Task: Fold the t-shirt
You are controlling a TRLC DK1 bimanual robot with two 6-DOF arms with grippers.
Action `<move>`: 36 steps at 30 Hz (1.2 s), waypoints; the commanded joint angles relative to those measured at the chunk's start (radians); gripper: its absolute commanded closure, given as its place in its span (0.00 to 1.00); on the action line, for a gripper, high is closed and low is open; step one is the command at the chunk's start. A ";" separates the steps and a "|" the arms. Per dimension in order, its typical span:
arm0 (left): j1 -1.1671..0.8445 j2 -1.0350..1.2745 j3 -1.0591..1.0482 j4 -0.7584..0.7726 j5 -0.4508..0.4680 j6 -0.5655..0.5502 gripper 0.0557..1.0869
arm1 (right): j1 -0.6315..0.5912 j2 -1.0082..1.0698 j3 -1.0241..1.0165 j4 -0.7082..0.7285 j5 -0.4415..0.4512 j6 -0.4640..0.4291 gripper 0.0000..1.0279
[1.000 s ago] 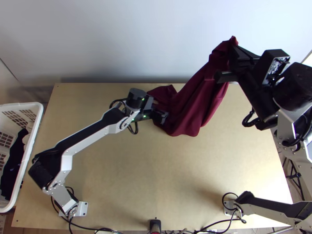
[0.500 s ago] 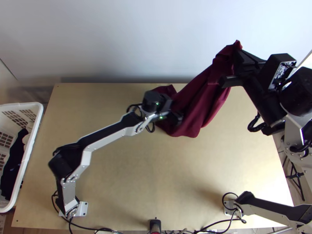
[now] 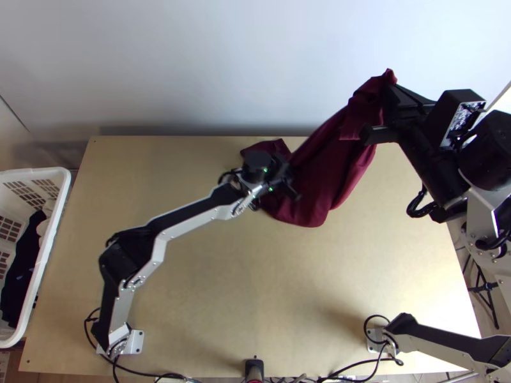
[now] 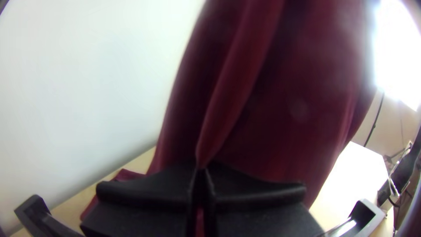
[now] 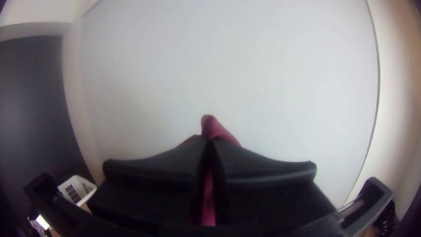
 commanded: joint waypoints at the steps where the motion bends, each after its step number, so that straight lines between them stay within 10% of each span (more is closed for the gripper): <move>1: 0.085 -0.159 -0.007 -0.087 -0.050 -0.003 0.97 | -0.013 -0.006 -0.009 0.001 -0.001 0.001 0.97; 11: 0.233 -0.540 -0.011 -0.151 -0.045 -0.042 0.97 | -0.015 0.000 -0.018 0.027 -0.002 0.014 0.97; 21: 0.586 -0.268 0.321 -0.141 -0.070 -0.062 0.96 | -0.015 0.000 -0.018 0.041 -0.004 0.012 0.97; 22: 0.592 -0.268 0.321 -0.193 -0.068 -0.068 0.79 | -0.015 -0.004 -0.021 0.041 -0.004 0.012 0.97; 24: 0.586 -0.291 0.319 -0.378 -0.050 -0.081 0.04 | -0.018 -0.015 -0.032 0.041 -0.004 0.012 0.97; 29: 0.459 -0.414 0.209 -0.664 0.042 -0.040 0.04 | -0.018 -0.023 -0.050 0.043 -0.004 0.012 0.97; 36: 0.269 -0.661 -0.141 -0.561 0.044 -0.042 0.04 | -0.013 -0.001 -0.030 0.053 -0.005 0.010 0.97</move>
